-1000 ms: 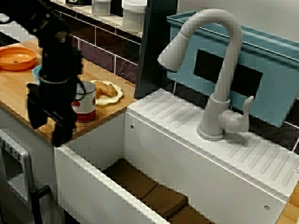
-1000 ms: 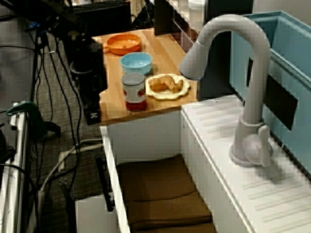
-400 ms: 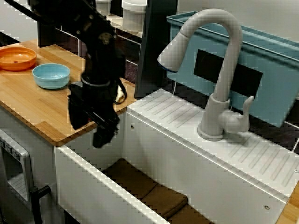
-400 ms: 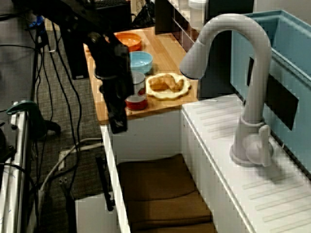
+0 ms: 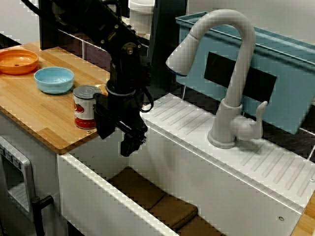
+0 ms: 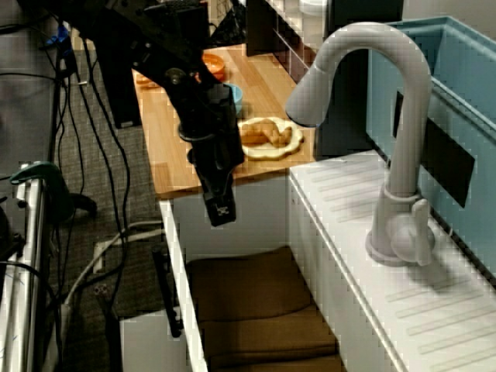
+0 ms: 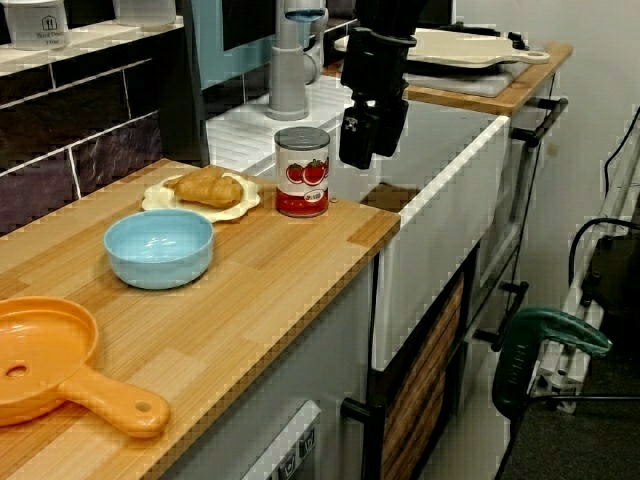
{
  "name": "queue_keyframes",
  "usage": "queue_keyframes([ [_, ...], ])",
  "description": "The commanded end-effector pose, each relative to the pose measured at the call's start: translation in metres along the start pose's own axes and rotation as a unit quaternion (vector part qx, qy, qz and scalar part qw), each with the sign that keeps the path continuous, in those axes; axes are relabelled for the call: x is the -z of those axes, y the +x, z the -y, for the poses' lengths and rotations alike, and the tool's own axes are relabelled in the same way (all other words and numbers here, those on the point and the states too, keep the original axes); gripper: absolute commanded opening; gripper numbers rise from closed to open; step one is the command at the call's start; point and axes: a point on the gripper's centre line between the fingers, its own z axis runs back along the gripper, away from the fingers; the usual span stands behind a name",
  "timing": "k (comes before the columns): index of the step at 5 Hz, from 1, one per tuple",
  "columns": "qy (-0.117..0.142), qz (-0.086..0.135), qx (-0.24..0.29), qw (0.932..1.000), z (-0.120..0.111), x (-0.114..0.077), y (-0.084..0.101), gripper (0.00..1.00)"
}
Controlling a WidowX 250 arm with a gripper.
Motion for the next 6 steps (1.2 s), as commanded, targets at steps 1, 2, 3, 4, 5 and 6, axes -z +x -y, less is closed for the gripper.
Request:
queue_keyframes([
  [1,-0.011,0.015,-0.013,0.9997,-0.019,-0.030,0.031,0.00],
  [2,-0.009,0.022,-0.016,0.9996,-0.030,-0.034,0.036,0.00],
  [3,-0.003,0.022,-0.018,0.9996,-0.046,-0.029,0.031,0.00],
  [4,0.004,0.029,-0.039,0.9988,-0.063,-0.019,0.020,0.00],
  [5,0.008,0.024,-0.042,0.9988,-0.076,-0.017,0.014,0.00],
  [6,0.010,0.015,-0.053,0.9984,-0.092,-0.018,0.011,0.00],
])
